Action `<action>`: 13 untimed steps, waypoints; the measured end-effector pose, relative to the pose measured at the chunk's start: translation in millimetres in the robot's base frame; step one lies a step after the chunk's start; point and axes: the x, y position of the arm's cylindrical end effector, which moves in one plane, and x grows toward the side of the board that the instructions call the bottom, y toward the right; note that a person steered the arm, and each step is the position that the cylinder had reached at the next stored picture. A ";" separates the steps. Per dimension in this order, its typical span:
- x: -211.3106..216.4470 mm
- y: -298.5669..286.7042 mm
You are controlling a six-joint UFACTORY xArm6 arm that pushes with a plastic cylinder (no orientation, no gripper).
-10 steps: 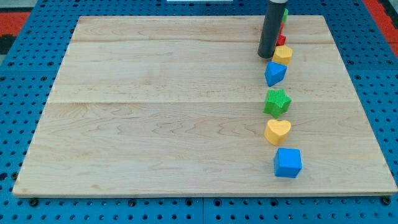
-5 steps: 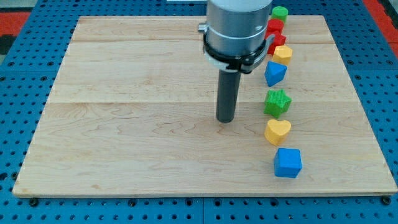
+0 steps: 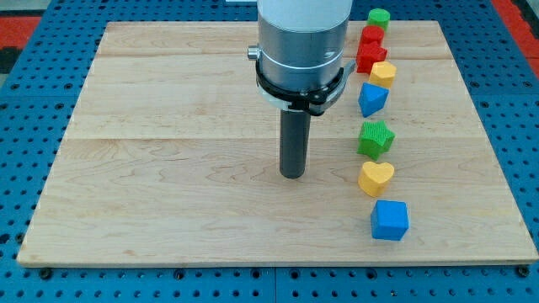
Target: Adjust the blue triangle towards the bottom of the yellow hexagon
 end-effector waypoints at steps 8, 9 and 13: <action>-106.9 56.9; -79.4 99.5; -149.3 218.7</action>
